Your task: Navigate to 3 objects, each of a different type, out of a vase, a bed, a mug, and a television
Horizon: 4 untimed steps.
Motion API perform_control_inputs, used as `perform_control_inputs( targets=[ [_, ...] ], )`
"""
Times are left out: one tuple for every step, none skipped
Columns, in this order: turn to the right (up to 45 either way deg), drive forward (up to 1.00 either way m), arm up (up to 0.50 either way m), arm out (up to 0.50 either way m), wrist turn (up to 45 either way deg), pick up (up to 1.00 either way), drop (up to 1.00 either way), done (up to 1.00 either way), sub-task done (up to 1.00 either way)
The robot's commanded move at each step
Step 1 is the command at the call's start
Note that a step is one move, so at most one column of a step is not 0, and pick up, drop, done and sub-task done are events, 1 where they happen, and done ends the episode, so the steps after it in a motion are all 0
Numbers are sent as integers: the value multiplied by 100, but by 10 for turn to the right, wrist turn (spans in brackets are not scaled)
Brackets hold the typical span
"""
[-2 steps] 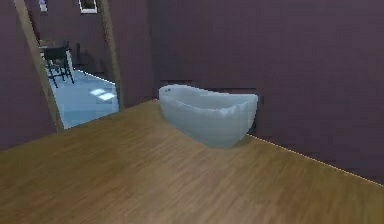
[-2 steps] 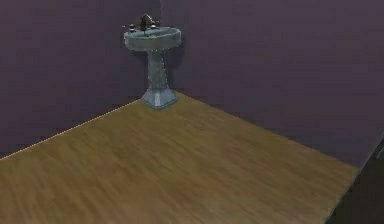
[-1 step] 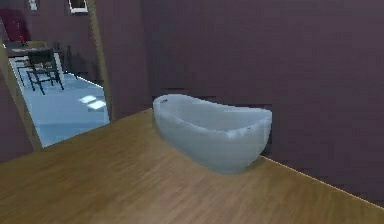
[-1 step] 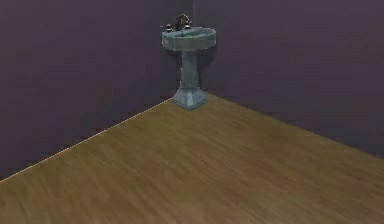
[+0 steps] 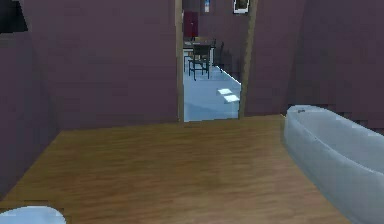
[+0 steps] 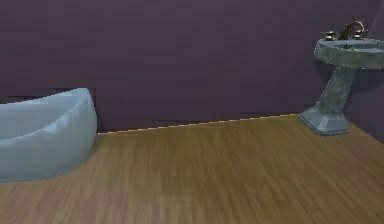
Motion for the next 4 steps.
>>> perform_control_inputs(
  targets=[
    [0,10,0,0,0,0,0,0,0],
    [120,0,0,0,0,0,0,0,0],
    [0,100,0,0,0,0,0,0,0],
    [0,100,0,0,0,0,0,0,0]
  ],
)
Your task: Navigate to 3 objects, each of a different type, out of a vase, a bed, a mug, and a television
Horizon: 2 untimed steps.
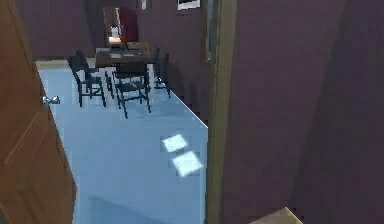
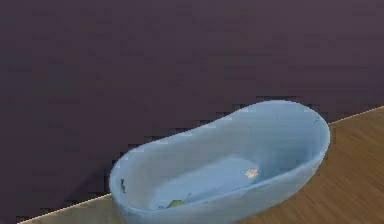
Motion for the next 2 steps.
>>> perform_control_inputs(
  targets=[
    [0,70,0,0,0,0,0,0,0],
    [-330,0,0,0,0,0,0,0,0]
  ],
)
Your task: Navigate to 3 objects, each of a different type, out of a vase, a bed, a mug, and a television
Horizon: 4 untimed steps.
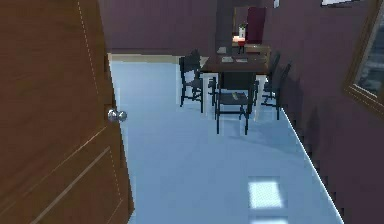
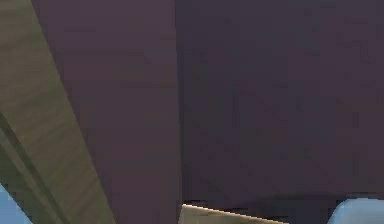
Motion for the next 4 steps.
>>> perform_control_inputs(
  targets=[
    [0,100,0,0,0,0,0,0,0],
    [0,25,0,0,0,0,0,0,0],
    [-300,0,0,0,0,0,0,0,0],
    [0,25,0,0,0,0,0,0,0]
  ],
)
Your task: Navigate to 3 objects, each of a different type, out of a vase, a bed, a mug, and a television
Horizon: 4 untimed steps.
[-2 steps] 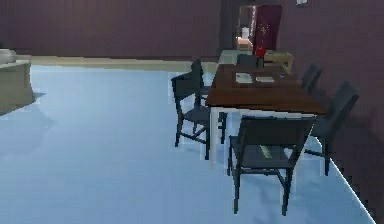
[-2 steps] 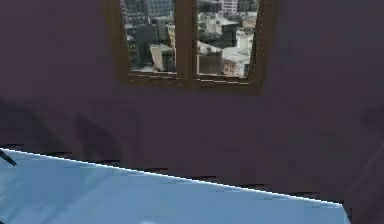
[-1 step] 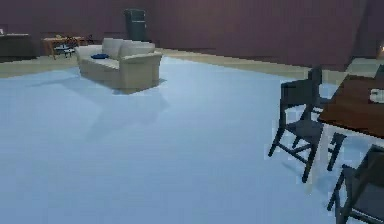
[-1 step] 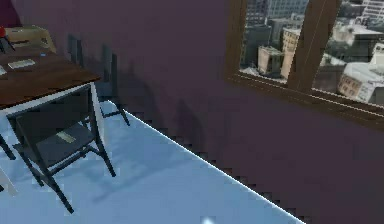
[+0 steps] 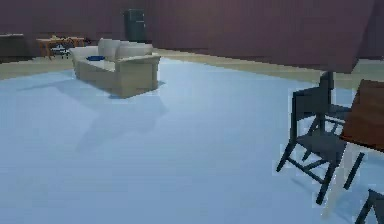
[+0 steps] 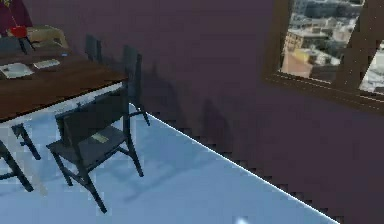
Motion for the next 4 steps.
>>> perform_control_inputs(
  targets=[
    [-450,0,0,0,0,0,0,0,0],
    [-30,0,0,0,0,0,0,0,0],
    [0,100,0,0,0,0,0,0,0],
    [0,100,0,0,0,0,0,0,0]
  ],
)
